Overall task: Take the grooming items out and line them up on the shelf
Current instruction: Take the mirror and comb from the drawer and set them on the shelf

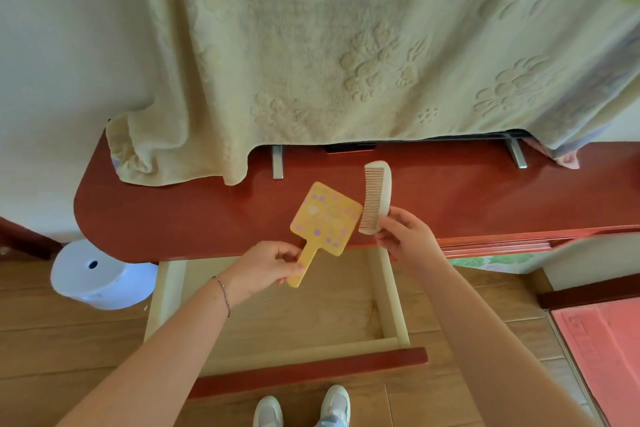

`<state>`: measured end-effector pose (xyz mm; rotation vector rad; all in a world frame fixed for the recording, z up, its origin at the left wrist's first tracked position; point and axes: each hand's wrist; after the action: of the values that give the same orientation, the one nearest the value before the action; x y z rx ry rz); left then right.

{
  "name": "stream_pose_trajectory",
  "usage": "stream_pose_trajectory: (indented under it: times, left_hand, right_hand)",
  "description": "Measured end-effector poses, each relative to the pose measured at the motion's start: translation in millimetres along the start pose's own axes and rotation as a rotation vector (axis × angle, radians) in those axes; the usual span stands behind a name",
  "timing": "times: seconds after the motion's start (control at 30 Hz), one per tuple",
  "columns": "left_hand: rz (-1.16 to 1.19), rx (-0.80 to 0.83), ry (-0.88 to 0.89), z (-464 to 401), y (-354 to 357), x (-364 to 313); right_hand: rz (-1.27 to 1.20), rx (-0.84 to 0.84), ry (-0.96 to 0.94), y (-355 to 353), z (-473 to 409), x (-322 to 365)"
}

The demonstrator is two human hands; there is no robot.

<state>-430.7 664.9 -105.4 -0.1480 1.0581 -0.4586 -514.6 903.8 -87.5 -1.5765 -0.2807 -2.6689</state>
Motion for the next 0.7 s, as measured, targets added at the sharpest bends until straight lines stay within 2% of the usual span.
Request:
stream_pose_trajectory:
  times: [0.27,0.7]
  left_hand:
    - [0.096,-0.256,-0.036,-52,3,-27]
    - [0.138,-0.278,-0.179,-99,5,-29]
  right_hand:
    - [0.273,-0.164,0.088,4,-49,6]
    - [0.569,-0.161,0.07,20,-94,-4]
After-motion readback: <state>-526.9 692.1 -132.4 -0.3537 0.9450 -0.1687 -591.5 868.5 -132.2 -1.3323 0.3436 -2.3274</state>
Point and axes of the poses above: each hand's wrist, its own z-axis away from the middle knuckle, its own y-axis out of the palm, x = y × z, and after that the axes turned 4 degrees about -z, right-handed
